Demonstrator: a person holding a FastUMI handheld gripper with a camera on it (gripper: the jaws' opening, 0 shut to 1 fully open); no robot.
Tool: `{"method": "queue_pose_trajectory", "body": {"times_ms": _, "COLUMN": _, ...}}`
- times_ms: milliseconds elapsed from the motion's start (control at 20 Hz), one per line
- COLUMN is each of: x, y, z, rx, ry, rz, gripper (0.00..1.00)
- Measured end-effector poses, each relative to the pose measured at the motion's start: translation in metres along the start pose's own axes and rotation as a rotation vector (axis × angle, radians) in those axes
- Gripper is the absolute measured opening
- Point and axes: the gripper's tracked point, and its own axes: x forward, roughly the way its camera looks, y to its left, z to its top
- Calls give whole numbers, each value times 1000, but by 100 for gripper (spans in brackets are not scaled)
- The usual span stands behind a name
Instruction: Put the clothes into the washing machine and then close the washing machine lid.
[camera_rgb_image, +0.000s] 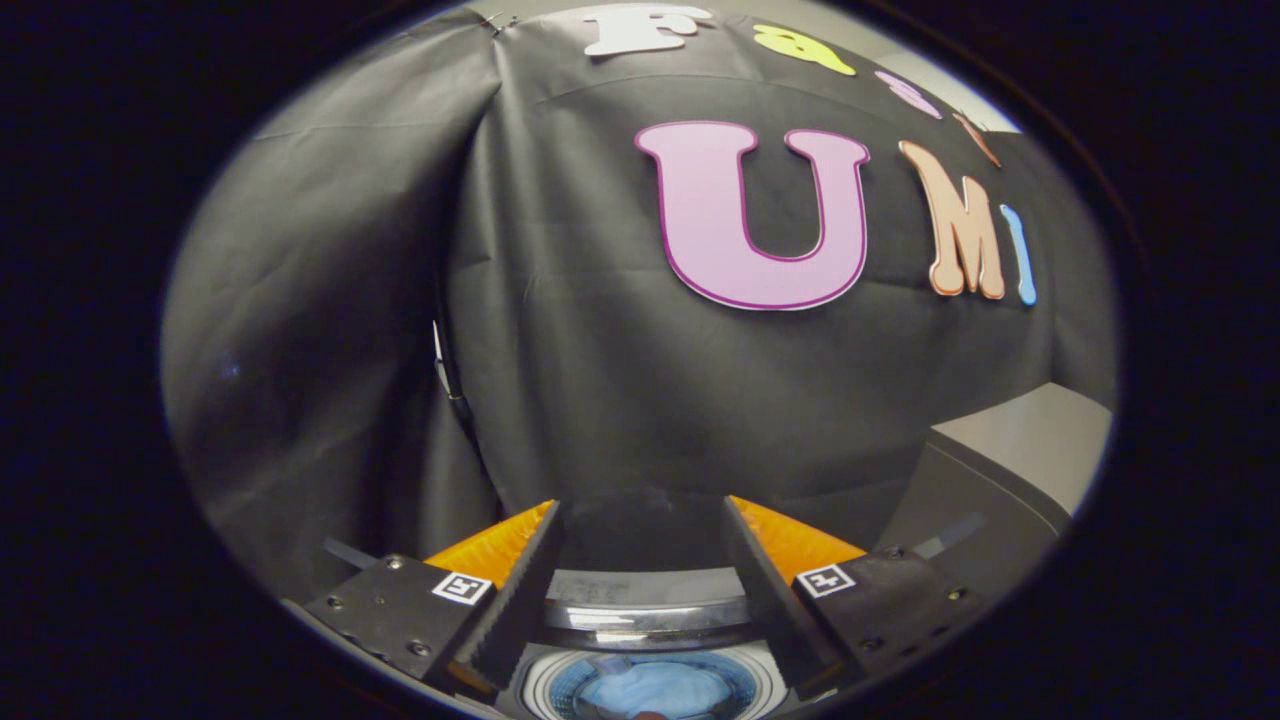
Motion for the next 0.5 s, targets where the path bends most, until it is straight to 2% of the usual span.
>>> {"method": "queue_pose_trajectory", "body": {"times_ms": 200, "x": 0, "y": -1, "z": 1, "rx": 2, "ry": -14, "rz": -10, "gripper": 95}}
{"method": "queue_pose_trajectory", "body": {"times_ms": 350, "x": -4, "y": -4, "z": -2, "rx": 4, "ry": 34, "rz": -35, "gripper": 95}}
{"method": "queue_pose_trajectory", "body": {"times_ms": 500, "x": -5, "y": -3, "z": -4, "rx": 32, "ry": 41, "rz": -14, "gripper": 96}}
